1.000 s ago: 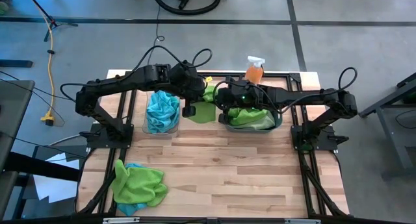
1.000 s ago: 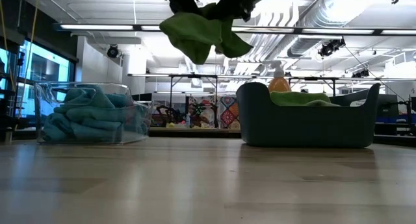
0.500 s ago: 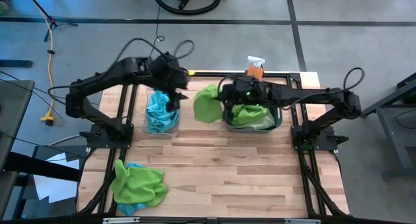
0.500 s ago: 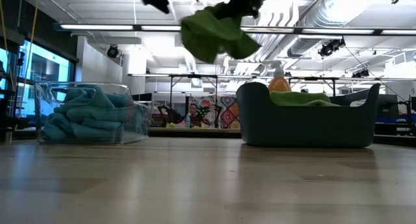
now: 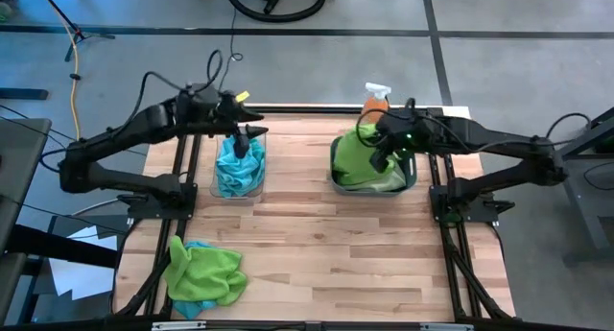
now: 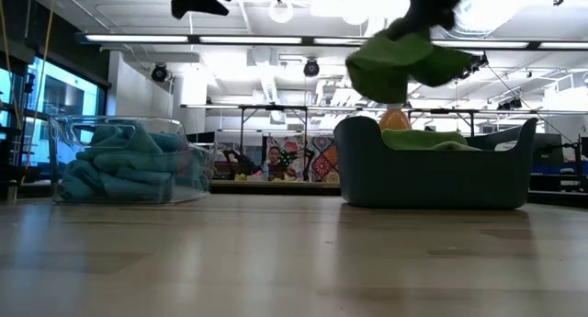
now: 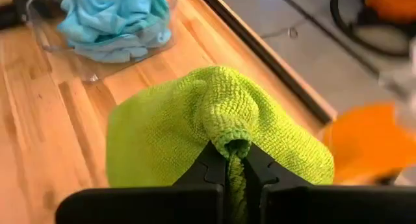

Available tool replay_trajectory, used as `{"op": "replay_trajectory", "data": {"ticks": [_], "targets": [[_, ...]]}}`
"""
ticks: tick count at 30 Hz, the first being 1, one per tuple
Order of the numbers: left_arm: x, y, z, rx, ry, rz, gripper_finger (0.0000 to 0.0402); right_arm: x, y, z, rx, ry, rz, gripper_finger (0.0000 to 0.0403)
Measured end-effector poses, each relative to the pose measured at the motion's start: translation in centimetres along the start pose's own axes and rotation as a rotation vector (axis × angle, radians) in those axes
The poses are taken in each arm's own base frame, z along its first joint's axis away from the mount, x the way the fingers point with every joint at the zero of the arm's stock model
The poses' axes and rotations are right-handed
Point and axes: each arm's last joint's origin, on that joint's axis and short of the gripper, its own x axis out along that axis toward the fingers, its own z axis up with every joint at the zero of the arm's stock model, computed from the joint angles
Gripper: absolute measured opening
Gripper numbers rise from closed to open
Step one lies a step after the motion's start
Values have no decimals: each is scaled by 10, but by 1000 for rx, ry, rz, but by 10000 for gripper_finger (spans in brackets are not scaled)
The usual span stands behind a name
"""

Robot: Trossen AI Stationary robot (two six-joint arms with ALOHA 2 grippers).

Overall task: Sort microfiber towel by color & place in baskets
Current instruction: Put the green microfiber towel into the blue bin

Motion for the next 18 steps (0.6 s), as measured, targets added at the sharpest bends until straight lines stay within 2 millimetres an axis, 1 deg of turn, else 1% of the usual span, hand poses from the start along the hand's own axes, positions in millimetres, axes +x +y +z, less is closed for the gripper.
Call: {"op": "replay_trajectory", "data": {"ticks": [3, 5, 10, 14, 18], "targets": [[-1, 0, -11, -67, -47, -6, 177, -2, -4, -17, 150, 22, 25, 0], [-2, 1, -15, -100, -69, -9, 177, 0, -6, -25, 258, 65, 52, 0], [-6, 0, -15, -104, -98, -12, 177, 14, -12, -33, 485, 228, 128, 0], [-6, 0, -13, -80, -112, -10, 177, 32, -20, -33, 574, 342, 62, 0], [-6, 1, -13, -77, -115, -2, 177, 58, -30, -38, 605, 447, -75, 0]]}}
